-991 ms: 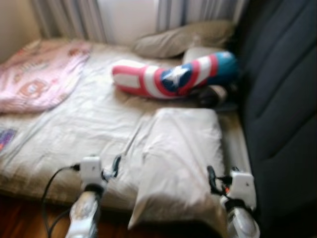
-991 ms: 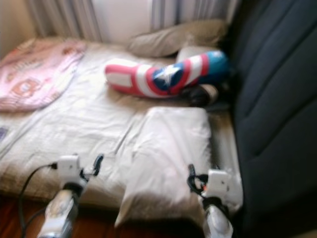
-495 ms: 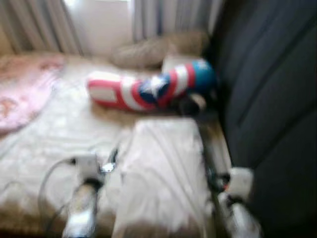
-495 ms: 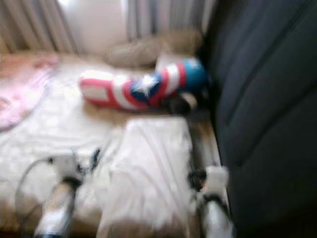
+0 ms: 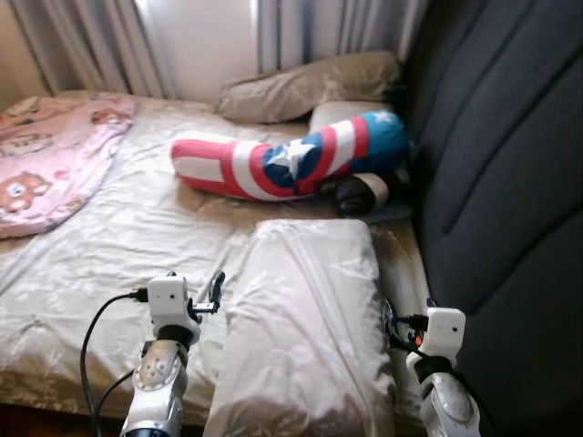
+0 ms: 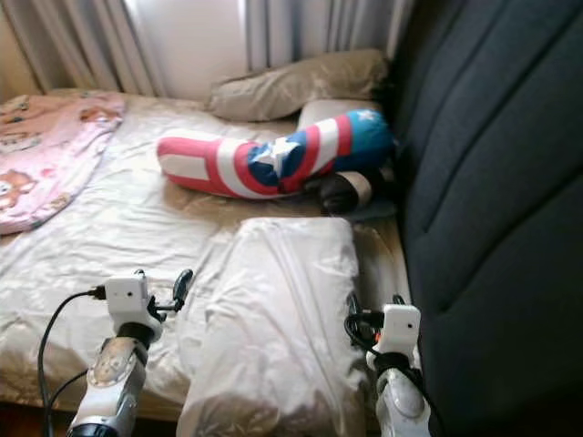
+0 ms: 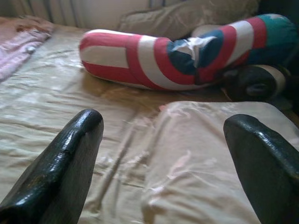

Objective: Clean up the room

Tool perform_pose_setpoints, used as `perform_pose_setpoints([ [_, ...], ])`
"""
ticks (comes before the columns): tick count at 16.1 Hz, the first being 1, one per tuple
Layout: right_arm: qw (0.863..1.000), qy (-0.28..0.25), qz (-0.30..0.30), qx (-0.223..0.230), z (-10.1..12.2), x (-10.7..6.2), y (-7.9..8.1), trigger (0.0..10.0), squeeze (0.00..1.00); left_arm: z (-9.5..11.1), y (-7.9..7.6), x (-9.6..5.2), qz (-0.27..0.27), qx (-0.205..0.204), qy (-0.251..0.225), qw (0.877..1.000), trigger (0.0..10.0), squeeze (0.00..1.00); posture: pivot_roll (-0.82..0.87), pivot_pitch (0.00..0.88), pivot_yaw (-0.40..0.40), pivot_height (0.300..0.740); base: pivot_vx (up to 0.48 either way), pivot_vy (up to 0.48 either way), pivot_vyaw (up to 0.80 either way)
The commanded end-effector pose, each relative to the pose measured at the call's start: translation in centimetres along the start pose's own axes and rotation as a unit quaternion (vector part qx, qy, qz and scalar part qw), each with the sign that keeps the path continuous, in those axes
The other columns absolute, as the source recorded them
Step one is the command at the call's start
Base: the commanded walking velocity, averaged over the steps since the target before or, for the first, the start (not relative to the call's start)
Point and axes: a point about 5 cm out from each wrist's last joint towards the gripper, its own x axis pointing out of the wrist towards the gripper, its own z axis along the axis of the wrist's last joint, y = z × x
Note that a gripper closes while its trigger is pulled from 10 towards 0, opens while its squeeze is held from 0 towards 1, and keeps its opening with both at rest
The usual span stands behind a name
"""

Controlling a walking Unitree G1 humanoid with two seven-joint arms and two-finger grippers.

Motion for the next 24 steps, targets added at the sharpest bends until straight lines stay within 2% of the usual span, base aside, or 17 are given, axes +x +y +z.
perform_pose_setpoints([
  [1, 1.0, 0.006, 0.003, -0.001, -0.05, 0.07, 0.04, 10.0, 0.0, 0.3, -0.34, 0.26, -0.006, -0.001, -0.003, 1.0, 10.0, 0.0, -0.01, 0.048, -0.069, 0.74, 0.0, 0.0, 0.0],
  [13, 1.0, 0.011, 0.0, 0.007, -0.1, 0.19, 0.35, 10.0, 0.0, 0.49, -0.29, 0.45, -0.005, -0.007, 0.002, 1.0, 10.0, 0.0, -0.01, 0.063, -0.062, 0.74, 0.0, 0.023, 0.0],
  [16, 1.0, 0.013, 0.001, 0.007, -0.16, 0.16, 0.42, 10.0, 0.0, 0.55, -0.33, 0.5, -0.005, -0.006, 0.003, 1.0, 10.0, 0.0, -0.01, 0.065, -0.06, 0.74, 0.0, 0.431, 0.0],
  [20, 1.0, 0.014, 0.0, 0.007, -0.17, 0.16, 0.49, 10.0, 0.0, 0.7, -0.43, 0.57, -0.01, 0.0, 0.001, 1.0, 10.0, 0.0, -0.01, 0.069, -0.059, 0.74, 0.0, 0.0, 0.0],
  [24, 1.0, -0.009, -0.008, 0.0, 0.76, 0.46, 0.2, 10.0, 0.0, 1.11, -0.75, 0.61, -0.014, -0.002, -0.007, 1.0, 10.0, 0.0, -0.01, 0.072, -0.059, 0.74, 0.0, 0.0, 0.0],
])
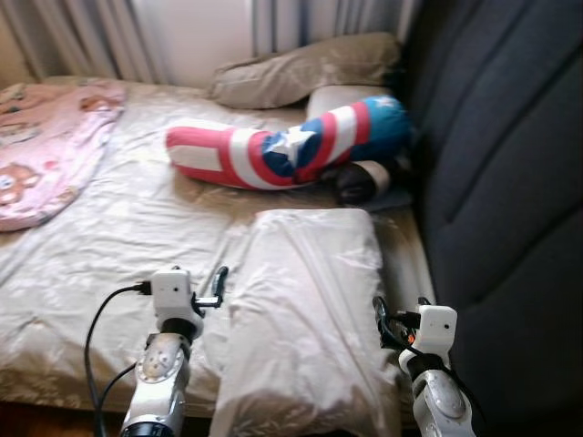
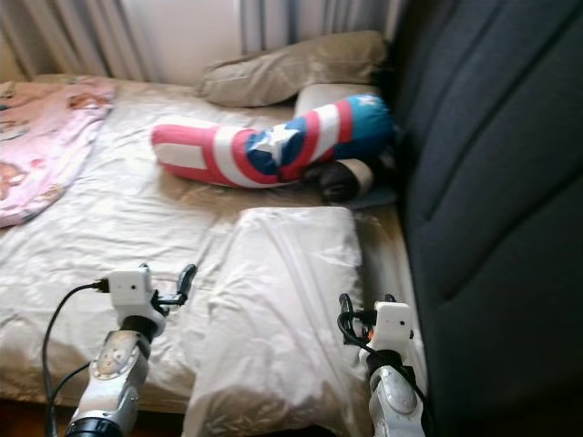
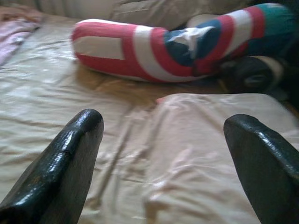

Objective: Clean up the room

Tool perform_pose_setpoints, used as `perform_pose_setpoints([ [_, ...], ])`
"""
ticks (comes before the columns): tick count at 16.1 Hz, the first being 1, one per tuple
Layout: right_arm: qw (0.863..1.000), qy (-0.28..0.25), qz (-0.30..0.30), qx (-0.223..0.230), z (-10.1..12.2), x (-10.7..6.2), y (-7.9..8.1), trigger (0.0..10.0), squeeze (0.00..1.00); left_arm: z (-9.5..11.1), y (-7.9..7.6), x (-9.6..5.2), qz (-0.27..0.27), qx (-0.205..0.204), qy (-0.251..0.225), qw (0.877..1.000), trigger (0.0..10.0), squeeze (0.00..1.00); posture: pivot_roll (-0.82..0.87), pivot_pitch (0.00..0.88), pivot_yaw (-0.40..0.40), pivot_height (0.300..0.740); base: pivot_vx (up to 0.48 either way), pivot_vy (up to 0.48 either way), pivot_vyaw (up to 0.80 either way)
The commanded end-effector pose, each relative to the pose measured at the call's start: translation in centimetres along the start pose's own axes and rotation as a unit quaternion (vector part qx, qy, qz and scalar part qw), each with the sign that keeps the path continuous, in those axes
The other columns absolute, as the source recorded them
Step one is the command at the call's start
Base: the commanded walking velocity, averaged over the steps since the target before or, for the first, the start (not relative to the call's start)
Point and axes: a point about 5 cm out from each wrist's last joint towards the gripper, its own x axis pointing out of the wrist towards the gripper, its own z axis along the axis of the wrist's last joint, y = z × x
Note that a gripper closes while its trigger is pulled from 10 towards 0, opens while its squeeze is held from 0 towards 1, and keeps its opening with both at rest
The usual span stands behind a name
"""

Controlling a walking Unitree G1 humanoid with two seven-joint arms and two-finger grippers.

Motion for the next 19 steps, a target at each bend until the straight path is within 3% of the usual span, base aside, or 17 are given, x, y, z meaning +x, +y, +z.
perform_pose_setpoints([
  [1, 1.0, -0.019, -0.015, -0.007, 0.9, 0.2, -0.8, 10.0, 0.0, 0.3, -0.2, 0.1, -0.004, 0.0, -0.003, 1.0, 10.0, 0.0, -0.02, 0.073, -0.059, 0.74, 0.0, 0.0, 0.0],
  [10, 1.0, -0.029, -0.009, -0.001, 1.7, 0.7, -0.4, 10.0, 0.0, 0.2, -0.7, 0.1, -0.005, -0.018, 0.006, 1.0, 10.0, 0.0, -0.02, 0.07, -0.058, 0.74, 0.0, 0.053, 0.0],
  [19, 0.999, -0.037, -0.014, 0.0, 2.1, 0.9, -0.4, 10.0, 0.0, 0.7, -0.9, 0.2, -0.016, -0.002, -0.006, 1.0, 10.0, 0.0, -0.02, 0.071, -0.059, 0.74, 0.0, 0.053, 0.0],
])
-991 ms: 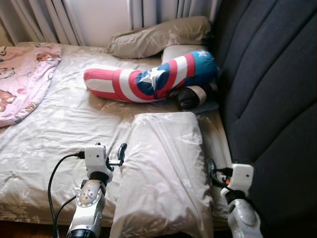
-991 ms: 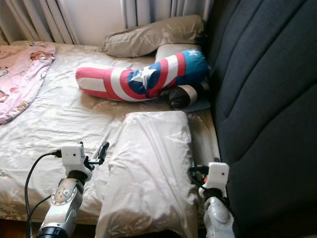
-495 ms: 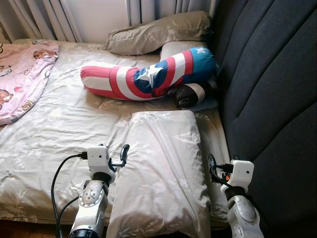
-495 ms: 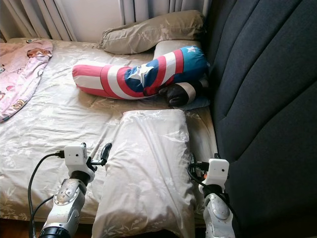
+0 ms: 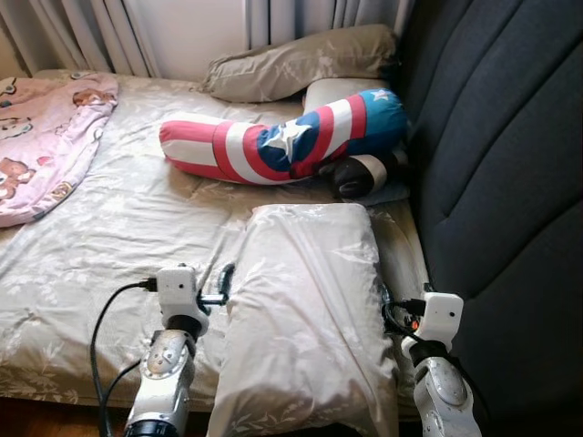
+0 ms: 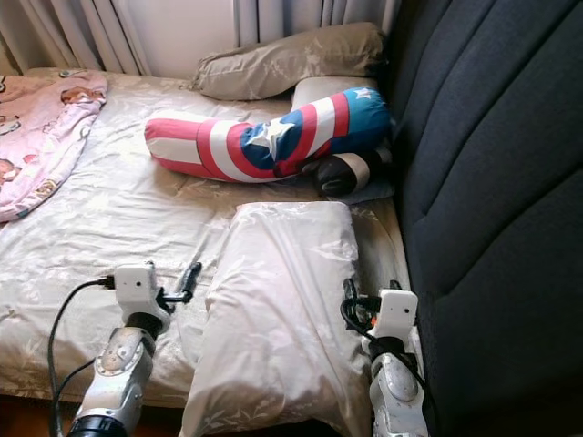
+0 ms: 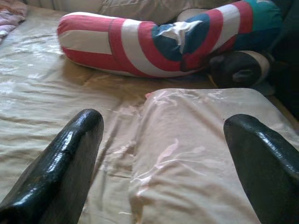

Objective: Clean up the room

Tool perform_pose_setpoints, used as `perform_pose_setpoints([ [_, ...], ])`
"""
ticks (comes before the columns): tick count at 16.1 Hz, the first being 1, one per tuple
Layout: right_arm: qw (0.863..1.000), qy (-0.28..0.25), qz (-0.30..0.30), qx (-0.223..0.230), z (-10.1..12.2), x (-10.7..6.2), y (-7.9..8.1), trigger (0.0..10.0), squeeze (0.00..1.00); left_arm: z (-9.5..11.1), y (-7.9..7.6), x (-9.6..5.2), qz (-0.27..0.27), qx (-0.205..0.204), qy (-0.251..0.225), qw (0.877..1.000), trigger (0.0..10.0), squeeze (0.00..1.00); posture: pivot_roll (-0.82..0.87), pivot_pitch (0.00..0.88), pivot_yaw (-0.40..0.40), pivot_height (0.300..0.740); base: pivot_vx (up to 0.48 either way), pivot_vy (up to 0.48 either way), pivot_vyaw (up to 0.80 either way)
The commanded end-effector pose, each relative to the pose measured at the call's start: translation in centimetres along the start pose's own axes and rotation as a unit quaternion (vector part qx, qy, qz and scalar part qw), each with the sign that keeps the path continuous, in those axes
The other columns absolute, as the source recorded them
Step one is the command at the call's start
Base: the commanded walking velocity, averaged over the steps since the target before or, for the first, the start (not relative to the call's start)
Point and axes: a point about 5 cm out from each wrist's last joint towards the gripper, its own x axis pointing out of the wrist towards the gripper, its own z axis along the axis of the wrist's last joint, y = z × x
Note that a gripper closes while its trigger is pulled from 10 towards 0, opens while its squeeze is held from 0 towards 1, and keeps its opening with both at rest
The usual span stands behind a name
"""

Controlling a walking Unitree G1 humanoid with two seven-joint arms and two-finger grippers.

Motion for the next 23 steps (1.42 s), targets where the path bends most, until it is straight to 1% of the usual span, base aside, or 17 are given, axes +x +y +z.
perform_pose_setpoints([
  [1, 1.0, -0.01, -0.011, -0.002, 0.6, 0.1, -0.6, 10.0, 0.0, 0.5, -0.4, 0.0, -0.008, 0.005, -0.012, 1.0, 10.0, 0.0, -0.02, 0.074, -0.059, 0.74, 0.0, 0.0, 0.0],
  [3, 1.0, -0.01, -0.018, -0.001, 0.6, 0.0, -0.9, 10.0, 0.0, 0.6, -0.6, 0.1, -0.009, 0.004, -0.014, 1.0, 10.0, 0.0, -0.01, 0.073, -0.055, 0.74, 0.0, 0.0, 0.0],
  [4, 1.0, -0.01, -0.025, 0.004, 0.6, 0.1, -0.9, 10.0, 0.0, 0.7, -0.5, 0.2, -0.009, 0.005, -0.015, 1.0, 10.0, 0.0, -0.01, 0.077, -0.039, 0.74, 0.0, 0.0, 0.0],
  [6, 0.999, -0.008, -0.034, 0.017, 0.4, 0.1, -0.5, 10.0, 0.0, 0.9, 0.1, 0.3, -0.008, 0.012, -0.016, 1.0, 10.0, 0.0, 0.0, 0.072, -0.027, 0.74, 0.0, 0.0, 0.0],
  [9, 0.999, -0.01, -0.023, 0.021, 0.3, 0.1, 0.3, 10.0, 0.0, 1.5, 0.7, 0.6, -0.006, 0.014, -0.021, 1.0, 10.0, 0.0, -0.01, 0.067, -0.013, 0.74, 0.0, 0.0, 0.0],
  [11, 0.999, -0.013, -0.026, 0.015, 0.5, 0.1, 0.1, 10.0, 0.0, 1.6, 0.2, 0.7, -0.008, 0.004, -0.023, 1.0, 10.0, 0.0, -0.01, 0.056, -0.007, 0.74, 0.0, 0.0, 0.0],
  [14, 1.0, -0.014, -0.024, 0.01, 0.4, -0.1, -0.1, 10.0, 0.0, 1.0, -0.6, 0.4, -0.021, 0.0, -0.015, 1.0, 10.0, 0.0, -0.02, 0.026, -0.012, 0.74, 0.0, 0.0, 0.0],
  [18, 1.0, -0.006, -0.014, -0.005, 0.2, 0.0, 0.2, 10.0, 0.0, 1.2, -0.4, 0.5, -0.018, -0.001, -0.02, 1.0, 10.0, 0.0, -0.01, 0.018, -0.016, 0.74, 0.0, 0.0, 0.0],
  [23, 1.0, -0.001, -0.009, -0.004, 0.0, -0.2, 0.4, 10.0, 0.0, 0.9, -0.3, 0.2, -0.016, -0.003, -0.015, 1.0, 10.0, 0.0, -0.01, 0.013, -0.02, 0.74, 0.0, 0.0, 0.0],
])
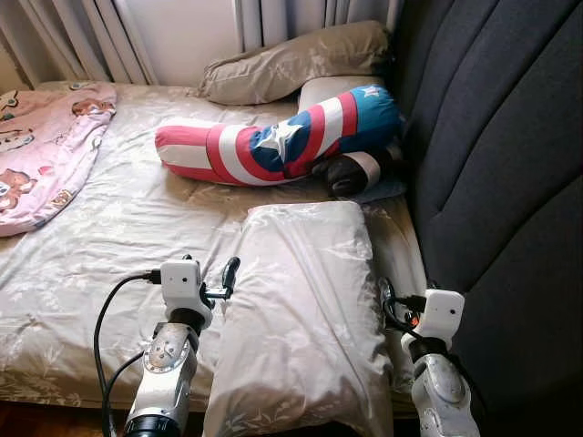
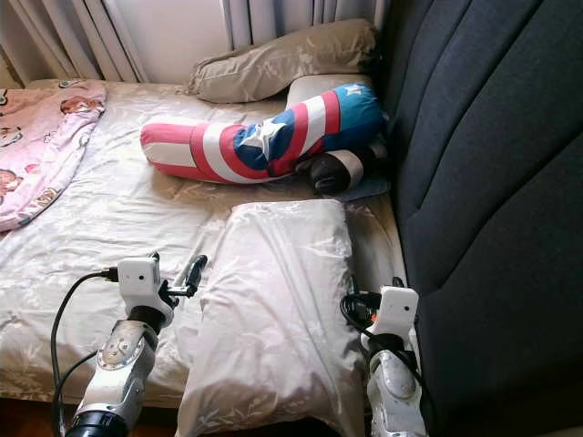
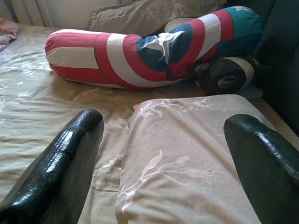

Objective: Clean up the room

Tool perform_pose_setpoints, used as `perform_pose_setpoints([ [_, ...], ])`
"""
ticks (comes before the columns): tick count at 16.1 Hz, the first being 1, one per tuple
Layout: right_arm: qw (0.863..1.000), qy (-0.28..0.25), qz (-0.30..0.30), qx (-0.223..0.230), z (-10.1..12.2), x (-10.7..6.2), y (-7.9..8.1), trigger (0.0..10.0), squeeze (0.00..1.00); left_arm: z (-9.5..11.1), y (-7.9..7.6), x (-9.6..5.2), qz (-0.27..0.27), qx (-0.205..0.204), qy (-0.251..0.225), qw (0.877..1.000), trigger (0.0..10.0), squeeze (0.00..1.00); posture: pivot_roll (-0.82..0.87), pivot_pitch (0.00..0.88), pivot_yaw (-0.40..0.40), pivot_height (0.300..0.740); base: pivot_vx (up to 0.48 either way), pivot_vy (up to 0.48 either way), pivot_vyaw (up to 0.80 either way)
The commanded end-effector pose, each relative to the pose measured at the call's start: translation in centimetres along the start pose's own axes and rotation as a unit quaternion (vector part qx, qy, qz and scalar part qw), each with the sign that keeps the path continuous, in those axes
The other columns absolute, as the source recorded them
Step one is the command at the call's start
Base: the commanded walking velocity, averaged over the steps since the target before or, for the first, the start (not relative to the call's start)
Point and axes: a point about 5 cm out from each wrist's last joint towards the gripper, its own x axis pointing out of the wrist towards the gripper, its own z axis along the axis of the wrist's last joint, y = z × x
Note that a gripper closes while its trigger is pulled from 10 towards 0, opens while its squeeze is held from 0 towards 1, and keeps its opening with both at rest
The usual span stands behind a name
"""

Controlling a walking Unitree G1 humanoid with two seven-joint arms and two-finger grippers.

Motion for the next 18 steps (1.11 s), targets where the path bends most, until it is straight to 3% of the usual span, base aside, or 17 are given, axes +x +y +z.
perform_pose_setpoints([
  [1, 1.0, 0.009, 0.002, -0.001, -0.4, -0.3, 0.0, 10.0, 0.0, 0.0, 0.0, -0.2, -0.002, -0.004, 0.003, 1.0, 10.0, 0.0, -0.01, 0.013, -0.02, 0.74, 0.0, 0.0, 0.0],
  [4, 1.0, 0.01, 0.006, 0.002, -0.4, -0.3, 0.1, 10.0, 0.0, 0.0, -0.1, -0.1, -0.004, -0.007, 0.003, 1.0, 10.0, 0.0, -0.01, 0.014, -0.021, 0.74, 0.0, 0.0, 0.0],
  [9, 0.999, 0.014, 0.05, -0.013, -0.7, -0.7, 1.0, 10.0, 0.0, 0.1, -0.1, 0.0, -0.002, -0.009, -0.001, 1.0, 10.0, 0.0, -0.02, 0.015, -0.025, 0.74, 0.322, 0.0, 0.11],
  [14, 0.999, 0.018, 0.047, -0.005, -0.9, -0.7, 0.9, 10.0, 0.0, 0.2, -0.3, 0.1, -0.008, -0.008, -0.003, 1.0, 10.0, 0.0, -0.02, 0.018, -0.027, 0.74, 0.35, 0.0, 0.28],
  [18, 0.999, 0.021, 0.031, 0.006, -0.9, -0.7, 0.4, 10.0, 0.0, 0.1, -0.8, 0.1, -0.031, -0.014, 0.005, 0.999, 10.0, 0.0, -0.02, 0.022, -0.029, 0.74, 0.0, 0.0, 0.0],
])
